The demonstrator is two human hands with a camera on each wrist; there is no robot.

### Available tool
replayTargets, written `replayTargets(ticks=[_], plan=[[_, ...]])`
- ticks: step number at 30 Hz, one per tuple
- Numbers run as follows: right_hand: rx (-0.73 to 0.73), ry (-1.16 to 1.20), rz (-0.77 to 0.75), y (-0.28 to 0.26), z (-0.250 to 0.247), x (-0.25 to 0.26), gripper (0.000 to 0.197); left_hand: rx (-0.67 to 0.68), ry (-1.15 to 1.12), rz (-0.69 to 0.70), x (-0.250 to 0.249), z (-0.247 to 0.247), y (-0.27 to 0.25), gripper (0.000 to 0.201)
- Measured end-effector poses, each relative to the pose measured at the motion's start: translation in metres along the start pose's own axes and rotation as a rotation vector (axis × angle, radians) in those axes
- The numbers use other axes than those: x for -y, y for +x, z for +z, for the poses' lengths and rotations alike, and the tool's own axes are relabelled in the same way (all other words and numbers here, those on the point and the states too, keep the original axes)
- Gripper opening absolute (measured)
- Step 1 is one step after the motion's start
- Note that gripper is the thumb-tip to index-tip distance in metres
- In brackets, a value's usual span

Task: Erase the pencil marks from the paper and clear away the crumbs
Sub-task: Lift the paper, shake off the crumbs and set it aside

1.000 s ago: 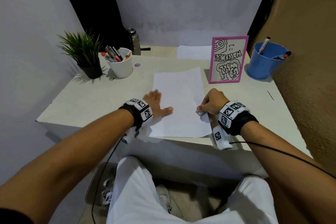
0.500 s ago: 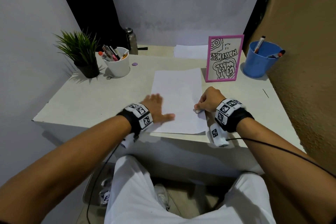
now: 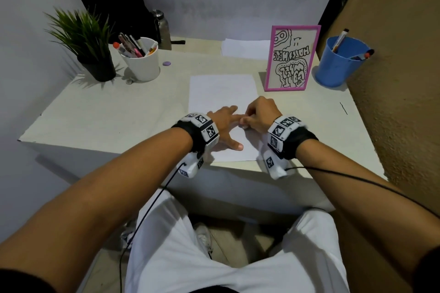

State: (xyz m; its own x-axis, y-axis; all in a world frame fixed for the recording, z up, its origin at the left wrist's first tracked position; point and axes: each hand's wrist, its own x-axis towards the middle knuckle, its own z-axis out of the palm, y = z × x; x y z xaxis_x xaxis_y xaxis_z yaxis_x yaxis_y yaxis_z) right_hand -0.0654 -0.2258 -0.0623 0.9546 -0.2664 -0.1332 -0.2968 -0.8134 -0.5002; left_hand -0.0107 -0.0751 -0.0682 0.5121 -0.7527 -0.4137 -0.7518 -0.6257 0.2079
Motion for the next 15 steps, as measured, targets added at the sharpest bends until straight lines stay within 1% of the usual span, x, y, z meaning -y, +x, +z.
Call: replayTargets(ticks=[3,6,7,10,11,13,14,15], plan=[[-0.003,0.000,0.038,0.002,0.004,-0.005,0.019,0.011,0.027,-0.010,0.001,0.001,0.006,0.103],[0.091,-0.037,0.020,0.000,0.005,-0.004,0.019,0.019,0.058,-0.012,0.004,0.005,0.011,0.106],[0.081,-0.042,0.021,0.002,0.003,-0.004,0.019,0.018,0.067,-0.011,0.004,0.006,0.012,0.107],[-0.010,-0.047,0.053,0.008,-0.001,-0.004,0.021,0.025,0.091,-0.001,0.006,0.006,0.015,0.107],[0.015,-0.060,0.047,0.008,0.000,-0.002,0.021,0.029,0.095,0.000,0.008,0.007,0.016,0.108],[0.132,-0.091,0.019,0.003,0.000,0.001,0.022,0.023,0.092,-0.002,0.010,0.010,0.018,0.110],[0.155,-0.097,0.012,0.001,-0.001,0.002,0.022,0.020,0.090,-0.003,0.011,0.011,0.018,0.111],[0.142,-0.087,0.021,0.000,-0.001,0.000,0.021,0.023,0.092,0.000,0.011,0.012,0.019,0.111]])
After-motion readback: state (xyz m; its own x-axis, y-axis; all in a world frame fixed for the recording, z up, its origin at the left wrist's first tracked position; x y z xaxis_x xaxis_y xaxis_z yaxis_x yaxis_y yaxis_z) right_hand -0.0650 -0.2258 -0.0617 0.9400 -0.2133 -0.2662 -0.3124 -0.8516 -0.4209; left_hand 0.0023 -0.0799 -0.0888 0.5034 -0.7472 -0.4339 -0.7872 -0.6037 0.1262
